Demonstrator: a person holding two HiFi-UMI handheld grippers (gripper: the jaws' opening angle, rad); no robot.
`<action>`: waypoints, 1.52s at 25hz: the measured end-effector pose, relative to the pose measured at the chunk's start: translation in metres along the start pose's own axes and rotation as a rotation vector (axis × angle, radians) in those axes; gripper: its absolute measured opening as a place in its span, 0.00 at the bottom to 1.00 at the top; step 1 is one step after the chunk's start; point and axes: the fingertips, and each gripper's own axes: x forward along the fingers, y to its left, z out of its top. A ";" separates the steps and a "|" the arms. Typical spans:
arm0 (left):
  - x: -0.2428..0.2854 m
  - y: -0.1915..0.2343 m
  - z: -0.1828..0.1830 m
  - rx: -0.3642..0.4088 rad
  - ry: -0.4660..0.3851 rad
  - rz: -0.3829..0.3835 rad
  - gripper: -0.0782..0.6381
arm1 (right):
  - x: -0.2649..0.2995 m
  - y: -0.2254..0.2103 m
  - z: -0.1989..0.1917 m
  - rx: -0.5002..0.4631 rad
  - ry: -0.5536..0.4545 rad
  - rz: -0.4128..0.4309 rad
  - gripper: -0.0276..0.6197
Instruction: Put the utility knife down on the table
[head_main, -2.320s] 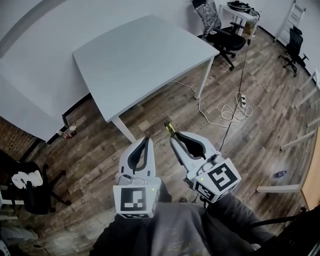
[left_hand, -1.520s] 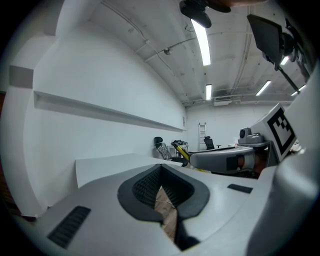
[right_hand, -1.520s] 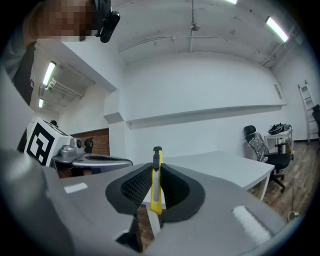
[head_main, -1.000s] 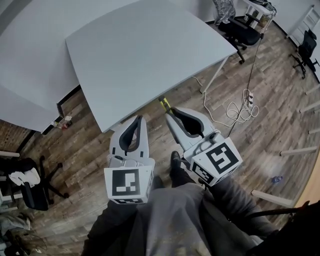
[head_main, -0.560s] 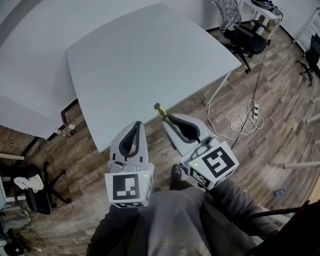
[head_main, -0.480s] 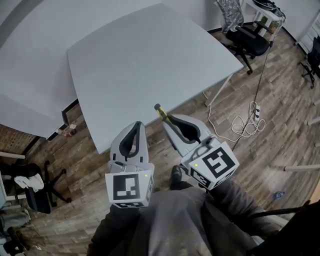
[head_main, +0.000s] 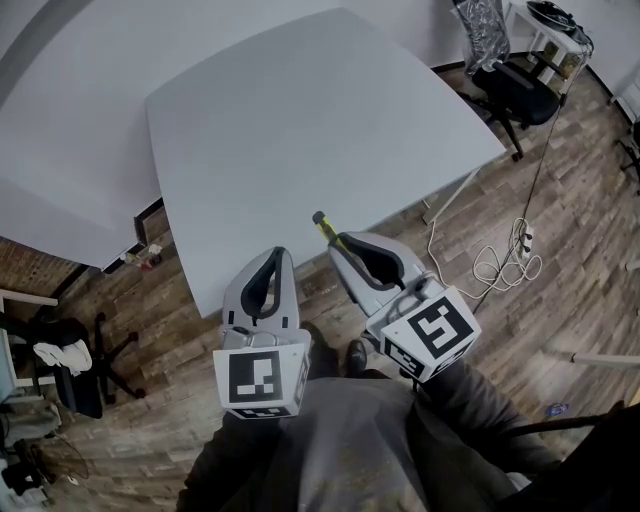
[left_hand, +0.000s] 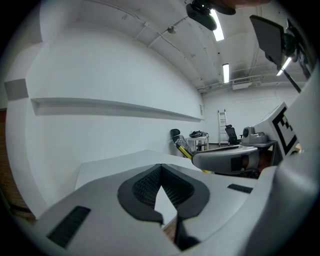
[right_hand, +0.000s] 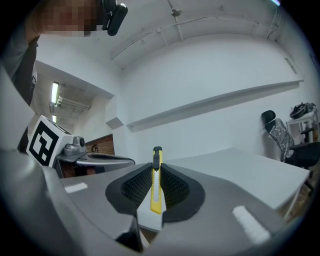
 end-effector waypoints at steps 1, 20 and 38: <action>0.003 0.001 -0.001 -0.001 0.001 0.003 0.11 | 0.003 -0.003 -0.001 0.001 0.002 0.002 0.12; 0.120 0.091 -0.003 -0.051 0.028 0.007 0.11 | 0.132 -0.070 -0.001 0.009 0.054 0.006 0.12; 0.196 0.127 0.004 -0.075 0.033 -0.016 0.11 | 0.201 -0.118 0.013 0.006 0.078 0.007 0.12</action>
